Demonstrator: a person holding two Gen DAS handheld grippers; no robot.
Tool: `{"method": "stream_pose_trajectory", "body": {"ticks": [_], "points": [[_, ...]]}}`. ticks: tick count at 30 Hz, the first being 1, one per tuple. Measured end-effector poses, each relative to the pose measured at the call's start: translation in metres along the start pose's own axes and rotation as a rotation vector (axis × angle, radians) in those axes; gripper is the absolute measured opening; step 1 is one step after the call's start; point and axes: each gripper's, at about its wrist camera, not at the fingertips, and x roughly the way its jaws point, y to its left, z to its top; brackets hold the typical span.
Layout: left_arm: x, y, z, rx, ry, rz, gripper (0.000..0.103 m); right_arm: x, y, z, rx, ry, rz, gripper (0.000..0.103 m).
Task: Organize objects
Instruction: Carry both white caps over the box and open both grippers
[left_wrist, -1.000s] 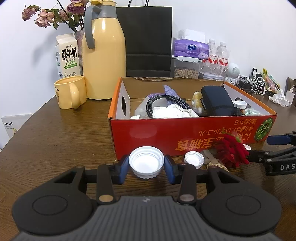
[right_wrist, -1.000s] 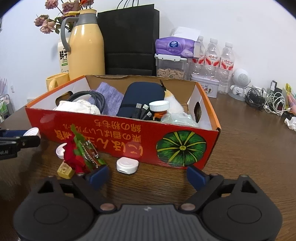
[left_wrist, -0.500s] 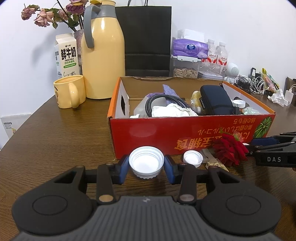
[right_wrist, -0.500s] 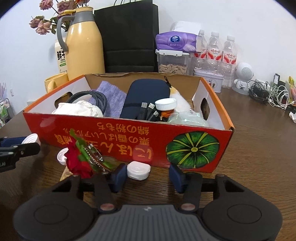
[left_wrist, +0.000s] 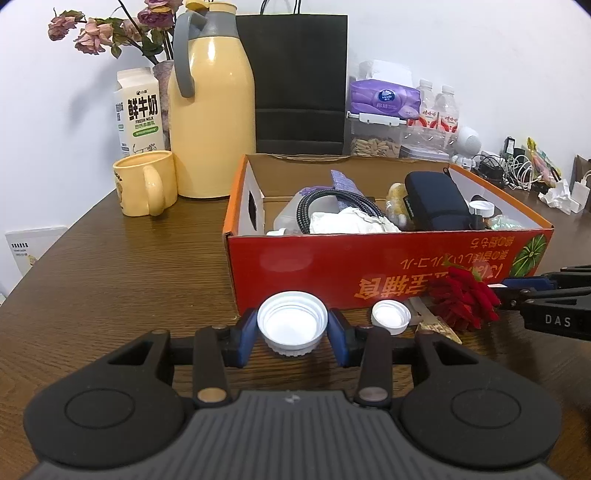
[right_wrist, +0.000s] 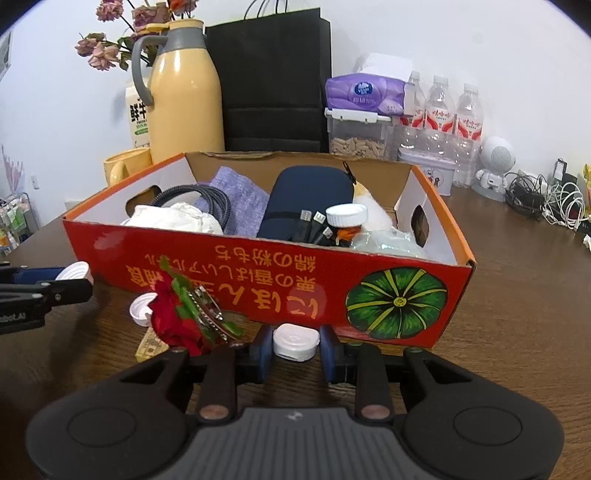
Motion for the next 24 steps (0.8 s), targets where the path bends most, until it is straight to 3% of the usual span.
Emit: {"method": "stream_pose_trajectory", "body": {"ticks": [8, 14, 24], "points": [[-0.006, 0.002, -0.002, -0.008, -0.014, 0.0, 0.041, -0.009, 0.002, -0.002, -0.012, -0.028, 0.011, 0.026], [-0.027, -0.003, 0.002, -0.009, -0.074, -0.028, 0.041, -0.033, 0.005, 0.0, -0.023, -0.099, 0.027, 0.026], [-0.032, -0.024, 0.068, -0.003, -0.201, -0.071, 0.041, -0.044, 0.02, 0.049, -0.091, -0.224, 0.045, 0.026]]}}
